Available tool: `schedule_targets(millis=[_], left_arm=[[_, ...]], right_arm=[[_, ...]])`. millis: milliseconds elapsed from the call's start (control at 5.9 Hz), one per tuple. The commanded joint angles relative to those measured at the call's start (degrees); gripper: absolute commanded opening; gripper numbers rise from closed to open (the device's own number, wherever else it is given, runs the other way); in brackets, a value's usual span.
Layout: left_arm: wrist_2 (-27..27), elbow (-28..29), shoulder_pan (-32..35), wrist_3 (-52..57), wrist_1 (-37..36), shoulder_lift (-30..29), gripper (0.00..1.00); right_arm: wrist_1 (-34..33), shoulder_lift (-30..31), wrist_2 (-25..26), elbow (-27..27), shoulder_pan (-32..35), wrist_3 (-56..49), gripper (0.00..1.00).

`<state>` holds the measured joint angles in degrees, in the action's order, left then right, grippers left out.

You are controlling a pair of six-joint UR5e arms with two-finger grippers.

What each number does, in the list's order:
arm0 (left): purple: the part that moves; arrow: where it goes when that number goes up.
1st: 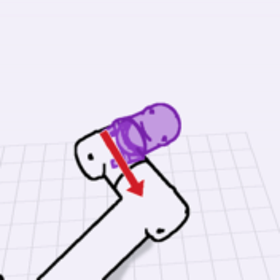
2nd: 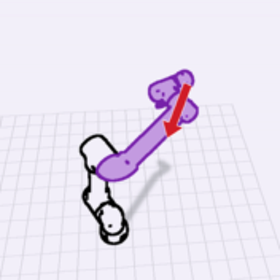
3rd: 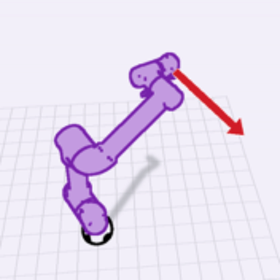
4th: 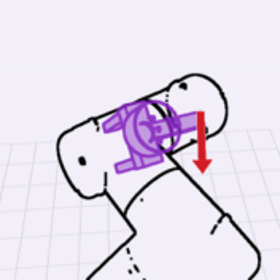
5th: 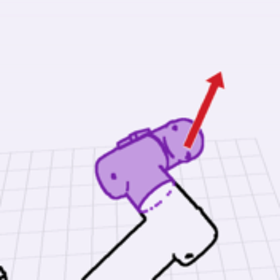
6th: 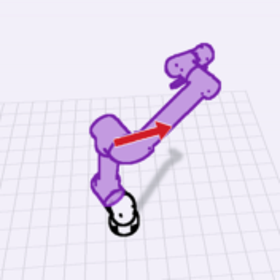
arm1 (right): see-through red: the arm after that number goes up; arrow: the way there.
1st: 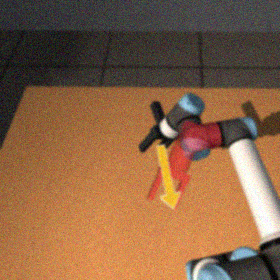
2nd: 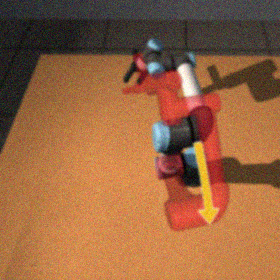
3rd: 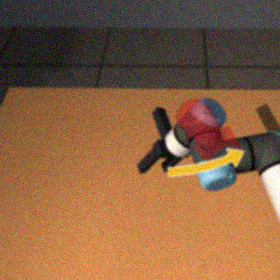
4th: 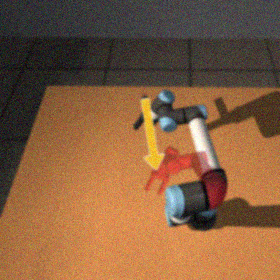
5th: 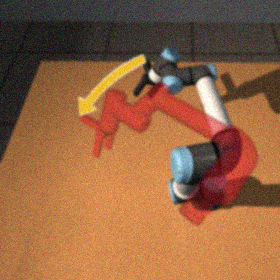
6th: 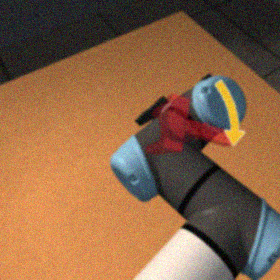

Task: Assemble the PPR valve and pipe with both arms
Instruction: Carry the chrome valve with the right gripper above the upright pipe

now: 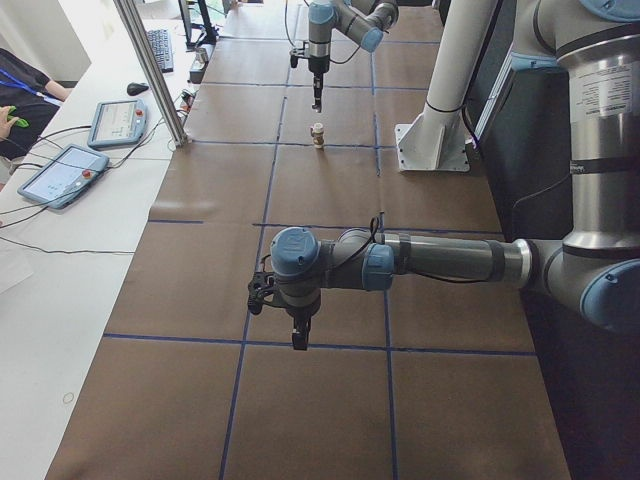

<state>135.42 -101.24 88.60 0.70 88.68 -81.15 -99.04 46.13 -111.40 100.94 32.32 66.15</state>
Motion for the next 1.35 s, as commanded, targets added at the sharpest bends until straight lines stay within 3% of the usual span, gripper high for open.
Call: schedule_targets(millis=[0, 1185], left_arm=[[0.0, 0.1, 0.0, 0.0, 0.1, -0.1, 1.0], [0.0, 0.2, 0.0, 0.0, 0.1, -0.3, 1.0]], right_arm=[[-0.1, -6.0, 1.0, -6.1, -1.1, 0.2, 0.0], [-2.1, -7.2, 1.9, -8.1, -1.5, 2.9, 0.0]])
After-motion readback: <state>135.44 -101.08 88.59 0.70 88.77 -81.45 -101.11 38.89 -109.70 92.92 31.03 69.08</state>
